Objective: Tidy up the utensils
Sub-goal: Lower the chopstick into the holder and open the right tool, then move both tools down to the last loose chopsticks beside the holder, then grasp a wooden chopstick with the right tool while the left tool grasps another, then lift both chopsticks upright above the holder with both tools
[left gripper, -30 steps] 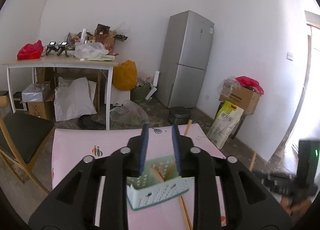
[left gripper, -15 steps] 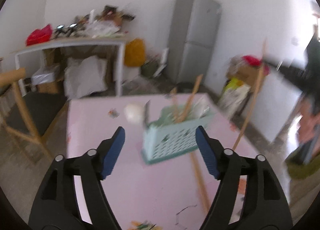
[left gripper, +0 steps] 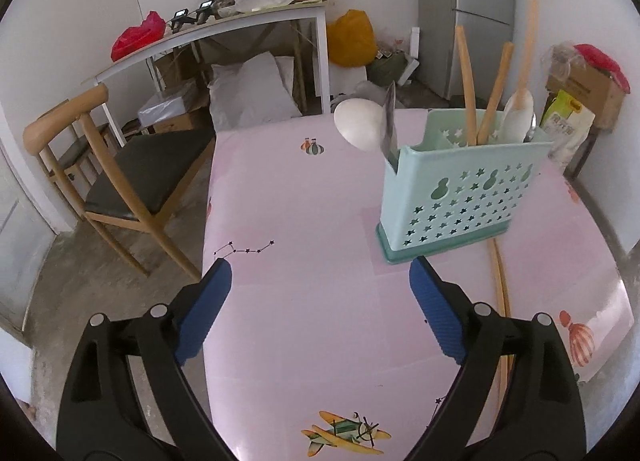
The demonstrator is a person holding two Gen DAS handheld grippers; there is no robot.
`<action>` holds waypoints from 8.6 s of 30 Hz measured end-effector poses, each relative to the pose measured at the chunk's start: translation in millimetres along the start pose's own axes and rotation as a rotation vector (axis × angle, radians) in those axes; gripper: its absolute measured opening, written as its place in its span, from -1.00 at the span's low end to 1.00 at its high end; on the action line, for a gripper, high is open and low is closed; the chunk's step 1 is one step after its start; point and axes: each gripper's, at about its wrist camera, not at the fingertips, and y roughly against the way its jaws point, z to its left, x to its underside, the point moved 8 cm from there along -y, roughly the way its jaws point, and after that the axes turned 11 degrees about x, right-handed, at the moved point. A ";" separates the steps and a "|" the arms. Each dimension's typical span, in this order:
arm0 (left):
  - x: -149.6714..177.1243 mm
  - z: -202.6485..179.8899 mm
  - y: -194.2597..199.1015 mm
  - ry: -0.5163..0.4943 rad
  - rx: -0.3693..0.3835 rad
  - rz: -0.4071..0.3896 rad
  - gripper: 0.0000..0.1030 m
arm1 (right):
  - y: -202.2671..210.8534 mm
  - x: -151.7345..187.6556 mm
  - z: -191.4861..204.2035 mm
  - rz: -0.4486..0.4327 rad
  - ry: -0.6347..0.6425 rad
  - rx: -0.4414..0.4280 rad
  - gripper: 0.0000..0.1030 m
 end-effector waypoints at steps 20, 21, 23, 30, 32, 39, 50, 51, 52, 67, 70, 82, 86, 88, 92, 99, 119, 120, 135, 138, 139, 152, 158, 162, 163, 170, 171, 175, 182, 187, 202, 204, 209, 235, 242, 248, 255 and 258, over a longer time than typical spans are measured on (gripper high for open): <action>-3.7 5.3 -7.7 0.012 -0.069 0.028 0.72 | -69.5 96.8 4.9 0.252 0.179 0.052 -0.84; -3.4 5.5 -7.7 0.013 -0.072 0.029 0.72 | -68.4 97.5 3.9 0.254 0.179 0.055 -0.76; -2.7 6.1 -7.0 0.013 -0.077 0.028 0.72 | -62.2 93.6 -1.0 0.243 0.162 0.060 -0.47; -1.4 7.4 -4.8 0.014 -0.093 0.022 0.72 | -34.9 66.9 -18.6 0.172 0.106 0.074 -0.20; -1.5 7.9 -4.6 0.012 -0.096 0.021 0.72 | -23.8 59.8 -25.0 0.147 0.086 0.079 -0.17; -1.5 8.6 -3.4 0.006 -0.105 0.019 0.73 | 30.3 56.1 -51.4 0.105 0.019 0.073 -0.12; 0.2 10.6 -1.9 0.008 -0.107 0.027 0.73 | 50.8 161.0 -80.7 0.396 -0.098 0.093 -0.11; 0.8 11.7 -2.2 0.009 -0.108 0.029 0.73 | 48.8 178.4 -80.6 0.445 -0.121 0.090 -0.11; 1.5 12.5 -2.4 0.009 -0.110 0.032 0.73 | 46.9 191.0 -79.6 0.476 -0.136 0.087 -0.11; 7.6 16.1 -8.4 0.007 -0.109 0.040 0.73 | 38.3 315.0 -28.4 0.785 -0.183 0.069 -0.12; 10.8 13.7 -10.7 0.010 -0.078 0.032 0.73 | 37.7 318.4 -27.1 0.793 -0.179 0.078 -0.18; 49.3 0.7 -33.8 0.143 0.178 0.050 0.74 | 26.1 336.4 -31.4 0.821 -0.213 0.142 -0.57; 59.2 -13.6 -39.7 0.143 0.225 0.069 0.75 | 19.7 337.1 -28.7 0.820 -0.214 0.138 -0.60; 61.5 -21.8 -41.8 0.127 0.248 0.082 0.75 | 17.4 337.5 -28.4 0.820 -0.213 0.132 -0.61; 64.6 -37.7 -42.8 0.085 0.301 0.087 0.74 | 15.7 340.6 -25.4 0.817 -0.196 0.134 -0.66; 65.9 -63.0 -34.9 -0.016 0.373 0.074 0.57 | 16.6 340.0 -20.8 0.806 -0.149 0.154 -0.83; 88.5 -156.7 -67.5 -0.224 0.528 0.256 -0.48 | 38.6 343.6 -61.7 0.795 -0.186 0.246 -0.88; 89.6 -159.3 -69.8 -0.241 0.514 0.261 -0.53 | 38.3 343.7 -61.8 0.795 -0.188 0.246 -0.88; 102.7 -124.9 -67.1 -0.262 0.411 0.296 -0.94 | 41.9 344.3 -63.3 0.782 -0.189 0.235 -0.88; 109.0 -104.3 -59.2 -0.242 0.395 0.311 -0.94 | 41.6 344.4 -62.8 0.784 -0.185 0.233 -0.88; 111.6 -98.1 -56.3 -0.235 0.391 0.318 -0.94 | 41.8 344.4 -62.1 0.786 -0.185 0.230 -0.88; 119.8 -58.7 -35.8 -0.167 0.381 0.334 -0.74 | 45.9 346.5 -54.3 0.812 -0.178 0.203 -0.88; 99.8 -65.9 -43.4 -0.159 0.386 0.304 -0.59 | 46.1 346.7 -53.6 0.811 -0.171 0.205 -0.88; 88.4 -73.2 -63.7 -0.144 0.359 0.315 -0.59 | 46.0 346.7 -53.1 0.810 -0.169 0.204 -0.88; 86.2 -75.3 -68.1 -0.148 0.353 0.315 -0.59 | 45.9 346.7 -52.9 0.810 -0.169 0.204 -0.88; 79.5 -85.3 -94.1 -0.209 0.287 0.318 -0.59 | 45.6 346.6 -51.9 0.808 -0.167 0.198 -0.88; 77.9 -85.6 -95.7 -0.207 0.286 0.315 -0.60 | 45.6 346.8 -51.8 0.808 -0.167 0.197 -0.87; 69.9 -85.5 -101.7 -0.196 0.266 0.296 -0.90 | 45.5 346.8 -51.5 0.810 -0.166 0.193 -0.88; 69.0 -85.1 -100.7 -0.183 0.259 0.294 -0.90 | 35.6 338.5 -52.4 0.822 -0.139 0.153 -0.74; 74.4 -85.0 -97.8 -0.181 0.251 0.297 -0.90 | 14.0 321.9 -50.7 0.776 -0.079 0.159 -0.48; 81.7 -88.2 -92.5 -0.178 0.233 0.301 -0.90 | -33.3 326.8 -43.8 0.746 0.074 0.248 -0.82; 81.7 -88.6 -92.6 -0.181 0.230 0.301 -0.90 | -34.3 326.2 -49.4 0.755 0.039 0.242 -0.86; 81.6 -90.1 -92.6 -0.185 0.224 0.302 -0.90 | -25.9 314.1 -57.7 0.737 -0.064 0.207 -0.87; 78.5 -94.5 -92.9 -0.218 0.195 0.296 -0.90 | 14.8 240.9 -73.7 0.563 -0.290 0.110 -0.87; 54.5 -81.8 -69.9 -0.151 0.251 0.198 -0.90 | 22.1 230.9 -80.2 0.534 -0.302 0.125 -0.87; -11.5 -71.3 7.9 -0.090 0.407 -0.026 -0.90 | 28.2 225.6 -87.6 0.507 -0.321 0.132 -0.87; -87.6 -70.9 84.8 -0.024 0.591 -0.275 -0.90 | 31.7 224.3 -91.4 0.494 -0.336 0.121 -0.87; -121.5 -75.0 99.3 0.004 0.612 -0.383 -0.90 | 33.0 223.1 -91.8 0.489 -0.342 0.119 -0.87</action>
